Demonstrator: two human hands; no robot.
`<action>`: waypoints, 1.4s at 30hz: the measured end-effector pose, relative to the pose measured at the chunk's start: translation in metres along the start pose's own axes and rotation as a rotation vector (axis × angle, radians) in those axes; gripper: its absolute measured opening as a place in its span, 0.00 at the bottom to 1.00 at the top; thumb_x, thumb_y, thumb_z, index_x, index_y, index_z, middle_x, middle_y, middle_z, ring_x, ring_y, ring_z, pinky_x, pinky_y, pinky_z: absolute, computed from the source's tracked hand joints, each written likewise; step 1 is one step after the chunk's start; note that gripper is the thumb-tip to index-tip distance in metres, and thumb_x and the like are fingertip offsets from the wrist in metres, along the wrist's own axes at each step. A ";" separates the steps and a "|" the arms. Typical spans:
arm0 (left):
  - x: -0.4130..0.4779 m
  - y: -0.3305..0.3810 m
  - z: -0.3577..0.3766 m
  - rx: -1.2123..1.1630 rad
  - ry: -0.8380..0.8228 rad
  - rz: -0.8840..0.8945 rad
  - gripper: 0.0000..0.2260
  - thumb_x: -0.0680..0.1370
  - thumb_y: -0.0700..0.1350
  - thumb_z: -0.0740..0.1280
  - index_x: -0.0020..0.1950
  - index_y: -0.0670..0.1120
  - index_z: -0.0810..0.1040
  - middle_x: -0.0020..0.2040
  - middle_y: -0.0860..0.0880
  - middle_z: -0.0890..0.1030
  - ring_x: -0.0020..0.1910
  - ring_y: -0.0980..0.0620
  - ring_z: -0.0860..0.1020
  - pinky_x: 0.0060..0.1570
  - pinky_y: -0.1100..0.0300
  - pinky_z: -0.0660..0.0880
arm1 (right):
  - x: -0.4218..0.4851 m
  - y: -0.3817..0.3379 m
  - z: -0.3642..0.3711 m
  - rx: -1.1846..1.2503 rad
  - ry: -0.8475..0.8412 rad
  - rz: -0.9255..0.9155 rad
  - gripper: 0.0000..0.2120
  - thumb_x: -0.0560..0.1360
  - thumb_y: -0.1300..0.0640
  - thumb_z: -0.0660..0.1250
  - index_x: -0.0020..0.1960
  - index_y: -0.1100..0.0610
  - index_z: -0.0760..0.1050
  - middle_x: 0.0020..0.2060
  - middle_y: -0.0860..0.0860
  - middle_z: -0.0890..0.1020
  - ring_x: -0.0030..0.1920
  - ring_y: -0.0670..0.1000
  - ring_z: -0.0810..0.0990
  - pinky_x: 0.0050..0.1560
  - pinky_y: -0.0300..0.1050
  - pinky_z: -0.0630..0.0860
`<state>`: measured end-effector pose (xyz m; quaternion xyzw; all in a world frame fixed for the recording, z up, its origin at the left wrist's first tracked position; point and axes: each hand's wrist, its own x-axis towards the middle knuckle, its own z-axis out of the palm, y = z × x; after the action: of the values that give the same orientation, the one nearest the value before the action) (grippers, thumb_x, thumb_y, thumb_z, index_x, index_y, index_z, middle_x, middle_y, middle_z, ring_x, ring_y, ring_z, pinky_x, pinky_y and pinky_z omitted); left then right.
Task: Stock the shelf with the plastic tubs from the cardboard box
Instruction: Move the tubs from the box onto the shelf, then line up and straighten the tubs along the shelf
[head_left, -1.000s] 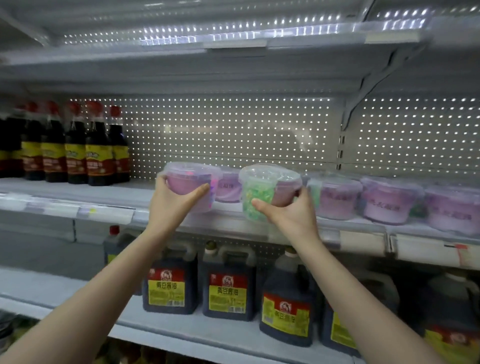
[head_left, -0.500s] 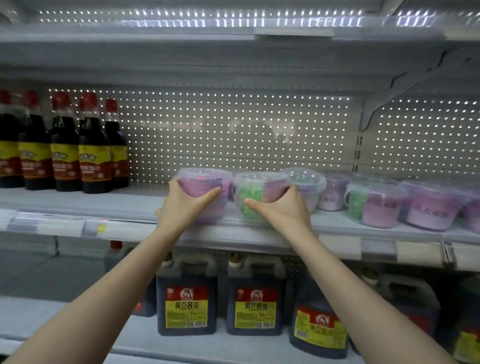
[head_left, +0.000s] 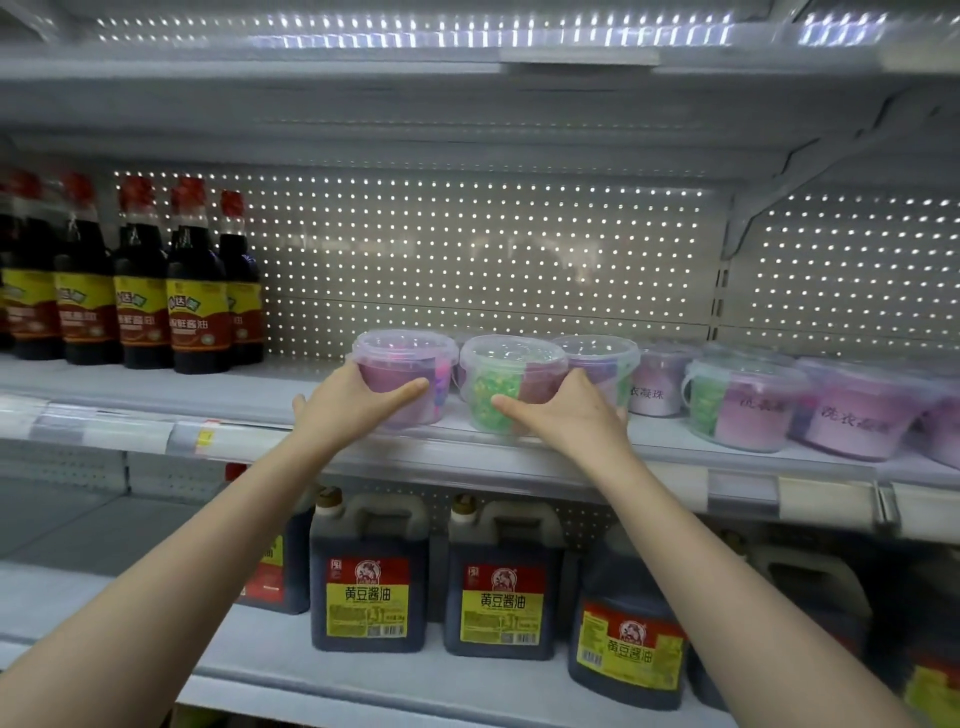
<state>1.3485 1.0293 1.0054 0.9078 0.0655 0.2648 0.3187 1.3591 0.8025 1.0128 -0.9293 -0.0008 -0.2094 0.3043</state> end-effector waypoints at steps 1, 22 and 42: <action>-0.003 0.001 0.000 -0.010 0.012 0.001 0.38 0.62 0.76 0.59 0.63 0.52 0.72 0.57 0.54 0.79 0.57 0.48 0.76 0.62 0.41 0.67 | -0.003 0.001 -0.004 0.007 0.005 -0.021 0.46 0.61 0.25 0.64 0.64 0.59 0.66 0.52 0.48 0.79 0.58 0.54 0.76 0.66 0.60 0.64; -0.067 0.040 -0.007 -0.118 0.148 0.185 0.20 0.77 0.45 0.65 0.68 0.43 0.68 0.66 0.46 0.72 0.64 0.51 0.70 0.57 0.60 0.66 | -0.037 0.045 -0.037 0.391 0.026 -0.339 0.27 0.73 0.52 0.69 0.69 0.52 0.65 0.64 0.48 0.72 0.59 0.46 0.70 0.60 0.44 0.69; 0.025 -0.015 -0.008 -0.265 -0.067 0.280 0.37 0.66 0.54 0.76 0.70 0.51 0.62 0.62 0.45 0.73 0.55 0.51 0.73 0.49 0.61 0.69 | -0.012 -0.022 0.021 0.016 0.263 -0.184 0.38 0.66 0.39 0.72 0.71 0.47 0.61 0.70 0.49 0.61 0.63 0.54 0.72 0.61 0.51 0.70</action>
<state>1.3664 1.0529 1.0125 0.8666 -0.1074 0.2823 0.3973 1.3533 0.8337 1.0053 -0.8872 -0.0478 -0.3565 0.2888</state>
